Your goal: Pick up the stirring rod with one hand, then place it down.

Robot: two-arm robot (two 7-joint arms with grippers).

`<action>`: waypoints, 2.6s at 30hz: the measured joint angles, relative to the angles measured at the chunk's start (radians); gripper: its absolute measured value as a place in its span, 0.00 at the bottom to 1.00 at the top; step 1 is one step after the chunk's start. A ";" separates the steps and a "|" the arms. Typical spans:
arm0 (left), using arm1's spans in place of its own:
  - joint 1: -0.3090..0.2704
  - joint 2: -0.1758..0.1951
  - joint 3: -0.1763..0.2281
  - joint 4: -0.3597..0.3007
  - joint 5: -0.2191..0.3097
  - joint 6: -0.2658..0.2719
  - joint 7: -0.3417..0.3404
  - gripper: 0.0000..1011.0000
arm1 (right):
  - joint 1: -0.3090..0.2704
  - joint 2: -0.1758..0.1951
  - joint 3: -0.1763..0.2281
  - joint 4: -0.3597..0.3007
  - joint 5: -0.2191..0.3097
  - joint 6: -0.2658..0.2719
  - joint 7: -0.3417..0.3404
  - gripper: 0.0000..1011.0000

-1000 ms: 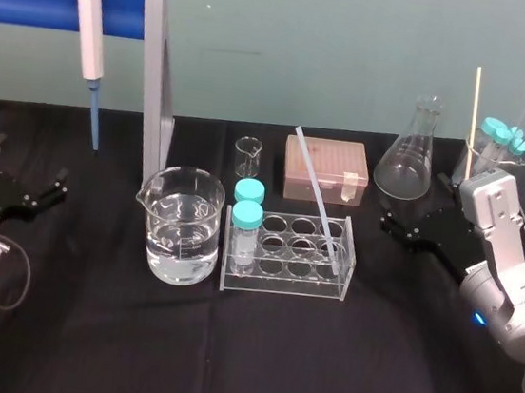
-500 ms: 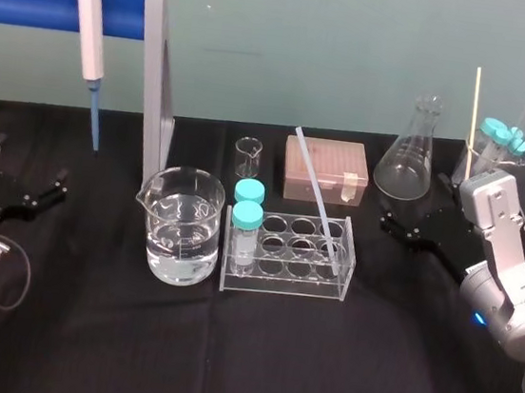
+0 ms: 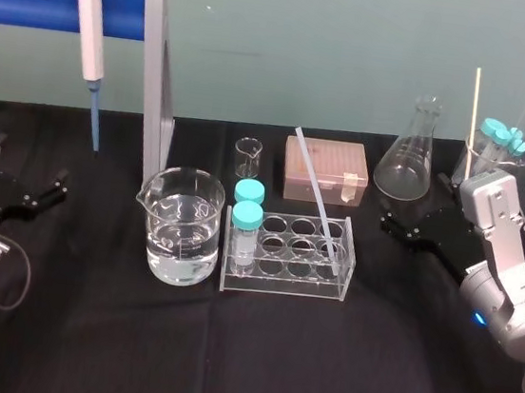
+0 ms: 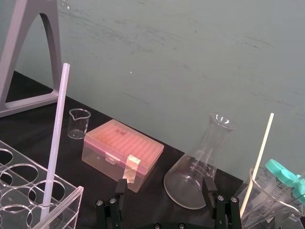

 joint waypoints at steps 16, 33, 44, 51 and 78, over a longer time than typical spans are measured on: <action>0.000 0.000 0.000 0.000 0.000 0.000 0.000 0.99 | 0.000 0.000 0.000 0.000 0.000 0.000 0.000 0.99; 0.000 0.000 0.000 0.000 0.000 0.000 0.000 0.99 | -0.002 -0.001 0.012 -0.003 -0.004 -0.010 -0.001 0.99; 0.000 0.000 0.000 0.000 0.000 0.000 0.000 0.99 | -0.023 0.000 0.067 -0.061 -0.024 -0.105 -0.002 0.99; 0.000 0.000 0.000 0.000 0.000 0.000 0.000 0.99 | -0.007 0.004 0.058 -0.069 -0.011 -0.175 0.112 0.99; 0.000 0.000 0.000 0.000 0.000 0.000 0.000 0.99 | 0.249 -0.156 0.004 0.232 0.169 -0.088 0.541 0.99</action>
